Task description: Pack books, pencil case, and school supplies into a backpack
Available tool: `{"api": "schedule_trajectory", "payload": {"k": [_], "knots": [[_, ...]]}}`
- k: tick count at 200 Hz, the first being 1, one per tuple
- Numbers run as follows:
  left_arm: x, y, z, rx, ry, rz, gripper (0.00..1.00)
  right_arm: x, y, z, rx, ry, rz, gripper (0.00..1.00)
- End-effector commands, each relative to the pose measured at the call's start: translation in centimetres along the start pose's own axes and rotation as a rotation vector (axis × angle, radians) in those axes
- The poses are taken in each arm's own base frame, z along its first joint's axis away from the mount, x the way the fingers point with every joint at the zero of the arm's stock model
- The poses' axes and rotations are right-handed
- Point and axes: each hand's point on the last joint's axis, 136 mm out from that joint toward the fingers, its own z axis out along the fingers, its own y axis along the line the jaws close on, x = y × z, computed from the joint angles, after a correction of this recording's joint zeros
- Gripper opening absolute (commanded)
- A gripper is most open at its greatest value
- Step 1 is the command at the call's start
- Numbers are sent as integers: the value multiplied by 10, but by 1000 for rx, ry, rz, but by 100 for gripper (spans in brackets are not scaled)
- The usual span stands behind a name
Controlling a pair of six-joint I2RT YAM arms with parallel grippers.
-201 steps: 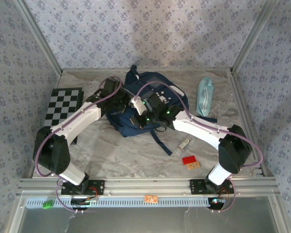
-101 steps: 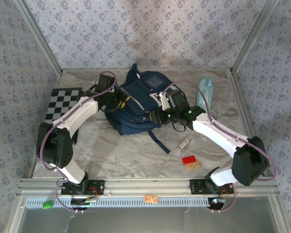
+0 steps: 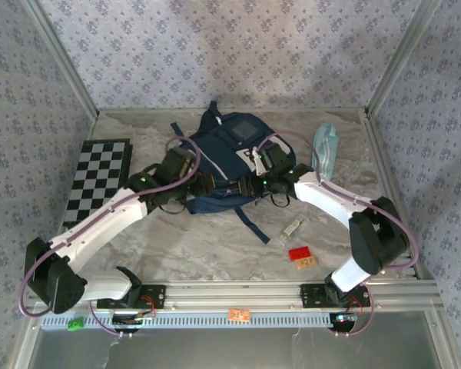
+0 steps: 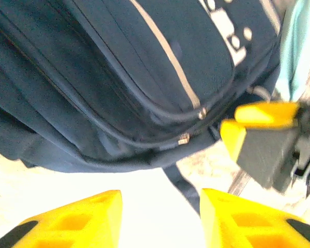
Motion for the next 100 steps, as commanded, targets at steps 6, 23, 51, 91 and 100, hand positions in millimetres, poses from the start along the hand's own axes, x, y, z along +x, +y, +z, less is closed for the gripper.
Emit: {"api": "schedule_trajectory", "payload": {"k": [6,23,51,91,100], "knots": [[24,9,37,-64,66,106,41,-17,12,5,-48,-28,25,53],[25,-11,55,24,65,164,40,-22,18,6,-49,-47,-39,55],[11,-14,74,-16,13,275,40,-32,14,1,-74,-83,-74,57],[-26,-4,76,-19,-123,341,39,-34,13,-9,-69,-110,-255,60],[-35,-2,73,-4,-151,344,40,-35,9,-11,-55,-123,-286,61]]}}
